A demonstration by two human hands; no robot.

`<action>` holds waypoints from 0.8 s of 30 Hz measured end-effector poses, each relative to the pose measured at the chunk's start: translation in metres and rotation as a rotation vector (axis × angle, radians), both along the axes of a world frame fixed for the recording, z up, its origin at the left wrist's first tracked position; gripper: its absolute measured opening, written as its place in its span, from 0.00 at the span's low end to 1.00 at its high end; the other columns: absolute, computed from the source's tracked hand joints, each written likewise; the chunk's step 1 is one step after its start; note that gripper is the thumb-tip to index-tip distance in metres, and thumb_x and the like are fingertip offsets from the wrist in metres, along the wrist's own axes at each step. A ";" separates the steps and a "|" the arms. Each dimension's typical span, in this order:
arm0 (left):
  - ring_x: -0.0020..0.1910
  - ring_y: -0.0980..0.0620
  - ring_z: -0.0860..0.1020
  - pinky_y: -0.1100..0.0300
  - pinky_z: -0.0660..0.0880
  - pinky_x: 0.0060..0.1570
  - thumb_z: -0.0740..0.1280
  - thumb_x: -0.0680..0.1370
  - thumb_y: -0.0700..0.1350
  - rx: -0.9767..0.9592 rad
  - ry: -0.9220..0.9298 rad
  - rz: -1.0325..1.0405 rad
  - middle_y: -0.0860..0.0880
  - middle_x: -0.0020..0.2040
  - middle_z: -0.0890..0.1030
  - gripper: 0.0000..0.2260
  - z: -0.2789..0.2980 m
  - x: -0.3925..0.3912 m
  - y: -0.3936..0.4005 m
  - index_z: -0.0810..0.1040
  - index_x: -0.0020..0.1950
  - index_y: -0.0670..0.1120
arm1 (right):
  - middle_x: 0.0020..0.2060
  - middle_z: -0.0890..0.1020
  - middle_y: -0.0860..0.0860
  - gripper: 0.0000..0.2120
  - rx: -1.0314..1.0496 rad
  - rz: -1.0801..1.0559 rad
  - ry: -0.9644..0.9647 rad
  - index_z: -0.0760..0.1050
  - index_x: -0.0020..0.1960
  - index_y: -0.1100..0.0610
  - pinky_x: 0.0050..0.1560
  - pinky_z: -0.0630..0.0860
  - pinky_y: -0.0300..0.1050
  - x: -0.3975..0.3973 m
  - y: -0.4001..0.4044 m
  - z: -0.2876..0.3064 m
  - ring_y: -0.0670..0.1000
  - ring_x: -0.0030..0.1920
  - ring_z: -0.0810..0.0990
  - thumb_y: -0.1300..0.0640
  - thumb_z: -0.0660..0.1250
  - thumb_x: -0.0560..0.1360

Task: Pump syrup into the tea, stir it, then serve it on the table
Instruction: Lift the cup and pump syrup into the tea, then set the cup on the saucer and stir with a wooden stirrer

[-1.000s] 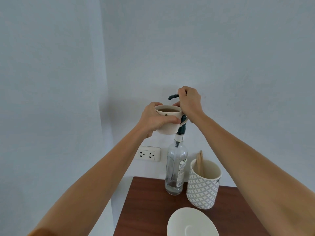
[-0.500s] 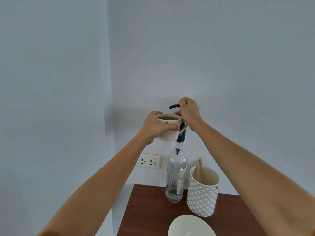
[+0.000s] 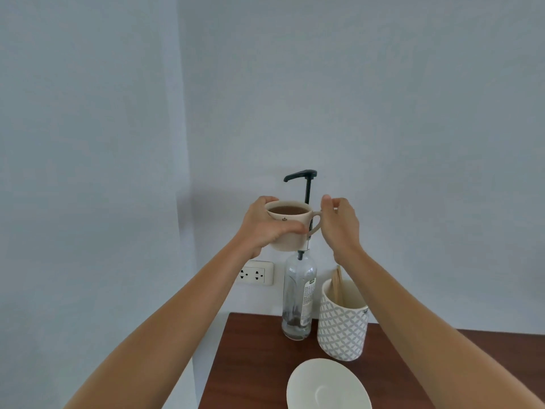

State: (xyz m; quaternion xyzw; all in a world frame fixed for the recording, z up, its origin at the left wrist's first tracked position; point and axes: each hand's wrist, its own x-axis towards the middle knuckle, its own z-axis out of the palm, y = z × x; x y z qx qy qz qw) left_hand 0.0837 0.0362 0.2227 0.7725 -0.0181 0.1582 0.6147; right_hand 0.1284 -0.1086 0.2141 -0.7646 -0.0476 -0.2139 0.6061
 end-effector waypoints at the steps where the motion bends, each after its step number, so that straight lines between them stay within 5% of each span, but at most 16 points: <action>1: 0.48 0.54 0.80 0.61 0.73 0.37 0.78 0.45 0.56 -0.001 0.001 -0.010 0.50 0.58 0.82 0.49 -0.005 -0.002 -0.001 0.73 0.65 0.50 | 0.45 0.80 0.51 0.18 -0.024 -0.007 -0.020 0.76 0.56 0.61 0.39 0.68 0.44 -0.006 -0.003 -0.008 0.49 0.42 0.76 0.48 0.54 0.84; 5: 0.50 0.54 0.81 0.60 0.76 0.45 0.80 0.45 0.55 0.003 0.007 -0.046 0.50 0.56 0.82 0.48 -0.028 -0.011 -0.011 0.74 0.65 0.50 | 0.39 0.84 0.56 0.22 -0.005 0.055 0.011 0.80 0.44 0.62 0.51 0.80 0.57 -0.033 -0.015 -0.034 0.59 0.43 0.83 0.50 0.55 0.84; 13: 0.52 0.56 0.83 0.61 0.80 0.51 0.82 0.49 0.54 -0.011 0.003 -0.115 0.52 0.54 0.84 0.42 -0.110 -0.034 -0.037 0.74 0.61 0.53 | 0.41 0.85 0.56 0.19 -0.052 0.048 0.088 0.80 0.47 0.61 0.51 0.82 0.63 -0.067 -0.051 -0.104 0.58 0.45 0.85 0.50 0.56 0.84; 16: 0.51 0.63 0.83 0.69 0.79 0.49 0.83 0.51 0.52 -0.024 0.017 -0.163 0.54 0.54 0.84 0.41 -0.142 -0.041 -0.046 0.74 0.62 0.52 | 0.43 0.85 0.56 0.18 -0.050 0.055 0.134 0.80 0.48 0.58 0.51 0.82 0.61 -0.073 -0.063 -0.136 0.57 0.47 0.84 0.49 0.56 0.84; 20: 0.54 0.65 0.81 0.70 0.76 0.53 0.86 0.56 0.45 0.015 0.039 -0.197 0.55 0.55 0.83 0.40 -0.181 -0.049 -0.054 0.73 0.63 0.54 | 0.39 0.86 0.51 0.17 -0.031 0.045 0.185 0.79 0.44 0.53 0.42 0.81 0.40 -0.083 -0.077 -0.175 0.52 0.43 0.84 0.49 0.57 0.84; 24: 0.57 0.63 0.81 0.67 0.76 0.58 0.87 0.60 0.40 0.041 0.047 -0.208 0.57 0.56 0.83 0.39 -0.217 -0.054 -0.060 0.72 0.66 0.53 | 0.36 0.85 0.51 0.18 -0.022 0.045 0.240 0.77 0.41 0.56 0.42 0.83 0.44 -0.091 -0.086 -0.206 0.54 0.42 0.85 0.50 0.57 0.84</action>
